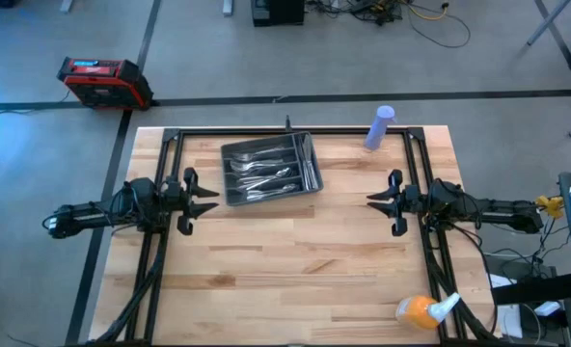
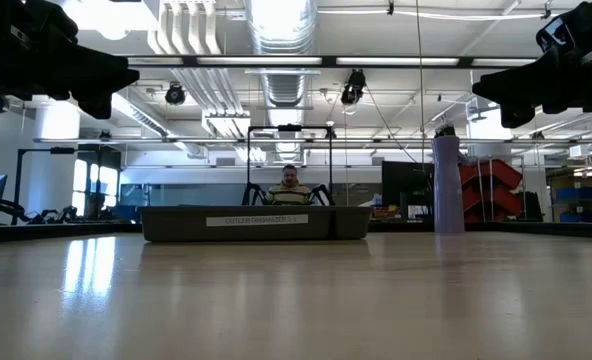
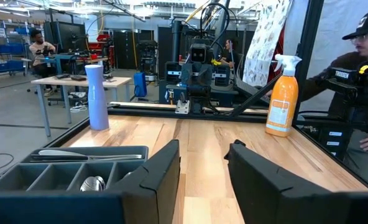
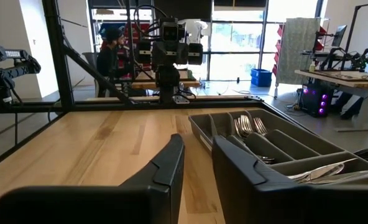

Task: Sort silverware
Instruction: Return to Home Position

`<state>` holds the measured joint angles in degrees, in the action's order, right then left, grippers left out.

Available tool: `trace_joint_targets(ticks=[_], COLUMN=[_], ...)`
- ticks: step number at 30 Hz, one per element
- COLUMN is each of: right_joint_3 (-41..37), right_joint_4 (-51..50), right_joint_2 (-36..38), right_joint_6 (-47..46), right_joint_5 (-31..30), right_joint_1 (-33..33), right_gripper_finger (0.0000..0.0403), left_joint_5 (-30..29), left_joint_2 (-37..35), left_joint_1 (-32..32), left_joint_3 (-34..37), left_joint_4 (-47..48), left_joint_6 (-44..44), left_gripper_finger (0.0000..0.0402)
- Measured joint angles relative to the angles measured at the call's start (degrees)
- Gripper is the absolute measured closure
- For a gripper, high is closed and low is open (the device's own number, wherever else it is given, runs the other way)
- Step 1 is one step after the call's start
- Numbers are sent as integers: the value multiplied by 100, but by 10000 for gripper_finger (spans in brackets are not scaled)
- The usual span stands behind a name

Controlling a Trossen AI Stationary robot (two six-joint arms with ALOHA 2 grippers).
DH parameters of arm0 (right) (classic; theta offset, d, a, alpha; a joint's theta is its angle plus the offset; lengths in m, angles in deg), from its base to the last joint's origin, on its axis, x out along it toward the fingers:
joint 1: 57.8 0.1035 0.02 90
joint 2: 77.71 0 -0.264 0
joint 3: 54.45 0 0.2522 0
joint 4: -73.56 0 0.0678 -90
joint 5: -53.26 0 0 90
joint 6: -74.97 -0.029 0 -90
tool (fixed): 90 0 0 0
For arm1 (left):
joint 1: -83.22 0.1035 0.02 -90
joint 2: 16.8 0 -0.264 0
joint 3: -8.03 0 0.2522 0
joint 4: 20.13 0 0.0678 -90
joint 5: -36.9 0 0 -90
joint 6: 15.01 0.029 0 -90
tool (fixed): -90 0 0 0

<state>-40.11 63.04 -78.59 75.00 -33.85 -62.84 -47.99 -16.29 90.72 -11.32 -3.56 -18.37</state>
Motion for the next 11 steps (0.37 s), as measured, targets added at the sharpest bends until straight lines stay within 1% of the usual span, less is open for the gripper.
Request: trace_joint_targets(ticks=[6,11], right_joint_3=[0,0], right_joint_4=[-2,-2], right_joint_2=[0,0], right_joint_6=[2,2], right_joint_5=[2,1], right_joint_1=[2,0], right_gripper_finger=[326,320], left_joint_5=[0,2], left_joint_2=[0,0], left_joint_1=[-2,-2], left_joint_3=[0,0], left_joint_4=[0,0], left_joint_6=[0,0], left_gripper_finger=[270,273])
